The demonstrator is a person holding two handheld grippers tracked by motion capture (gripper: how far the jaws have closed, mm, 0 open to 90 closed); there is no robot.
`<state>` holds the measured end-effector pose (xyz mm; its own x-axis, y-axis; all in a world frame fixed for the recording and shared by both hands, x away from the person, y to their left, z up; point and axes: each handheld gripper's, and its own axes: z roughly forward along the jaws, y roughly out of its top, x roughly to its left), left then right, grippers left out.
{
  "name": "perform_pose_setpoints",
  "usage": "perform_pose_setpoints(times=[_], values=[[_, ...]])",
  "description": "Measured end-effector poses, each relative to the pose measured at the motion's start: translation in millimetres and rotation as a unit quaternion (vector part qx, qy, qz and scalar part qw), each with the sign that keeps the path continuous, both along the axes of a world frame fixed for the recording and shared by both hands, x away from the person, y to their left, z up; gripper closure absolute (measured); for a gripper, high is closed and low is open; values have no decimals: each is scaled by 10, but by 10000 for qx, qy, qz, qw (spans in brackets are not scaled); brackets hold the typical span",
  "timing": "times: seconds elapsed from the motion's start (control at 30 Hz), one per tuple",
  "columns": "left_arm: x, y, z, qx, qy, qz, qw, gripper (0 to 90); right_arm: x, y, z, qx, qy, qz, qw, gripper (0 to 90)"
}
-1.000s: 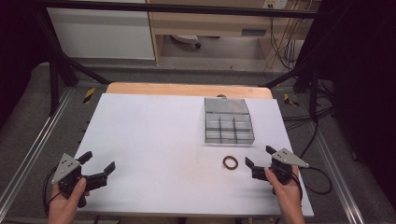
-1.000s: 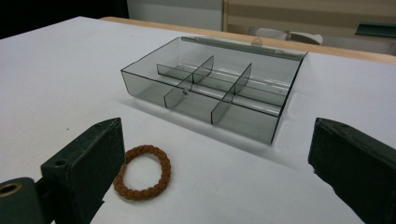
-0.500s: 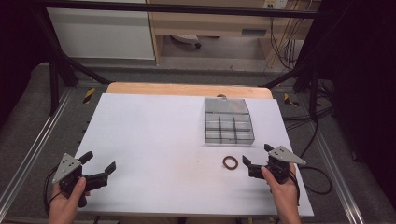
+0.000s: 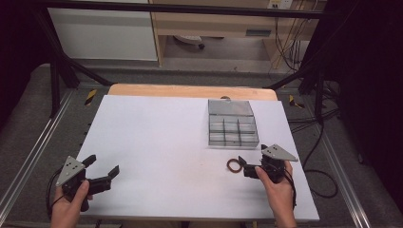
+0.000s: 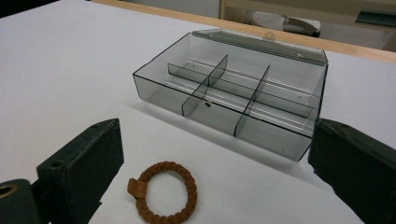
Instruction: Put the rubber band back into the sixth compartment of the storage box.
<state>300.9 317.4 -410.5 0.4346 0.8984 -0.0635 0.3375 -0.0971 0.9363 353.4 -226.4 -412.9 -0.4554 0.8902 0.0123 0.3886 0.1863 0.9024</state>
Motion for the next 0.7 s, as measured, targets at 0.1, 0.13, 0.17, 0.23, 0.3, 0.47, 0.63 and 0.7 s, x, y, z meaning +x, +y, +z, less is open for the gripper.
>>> perform_pose_setpoints(times=[0.1, 0.13, 0.17, 0.23, 0.3, 0.47, 0.63, 0.7], values=[[1, -1, -1, 3, 6, 2, 10000, 40, 8, 16, -3, 29, 38, 17, 10000, 41], [1, -1, -1, 6, 7, 0, 10000, 40, 8, 26, -8, 13, 62, 55, 10000, 40], [0, -1, 0, 8, 8, -3, 10000, 40, 6, 38, -11, -2, 101, 86, 9999, 37], [0, -1, -1, 12, 13, -4, 10000, 40, 4, 50, -17, -15, 130, 112, 9999, 36], [2, -1, -5, 19, 27, 8, 10000, 39, 18, 83, -37, -87, 206, 183, 9996, 31], [3, -13, -12, 22, 56, -13, 10000, 39, 28, 134, -56, -96, 280, 308, 9991, 30], [1, -30, -16, 60, 77, -74, 9999, 39, 35, 202, -92, -258, 404, 432, 9979, 30], [4, -31, -17, 60, 74, -78, 9999, 39, 35, 216, -100, -272, 446, 437, 9977, 30]])
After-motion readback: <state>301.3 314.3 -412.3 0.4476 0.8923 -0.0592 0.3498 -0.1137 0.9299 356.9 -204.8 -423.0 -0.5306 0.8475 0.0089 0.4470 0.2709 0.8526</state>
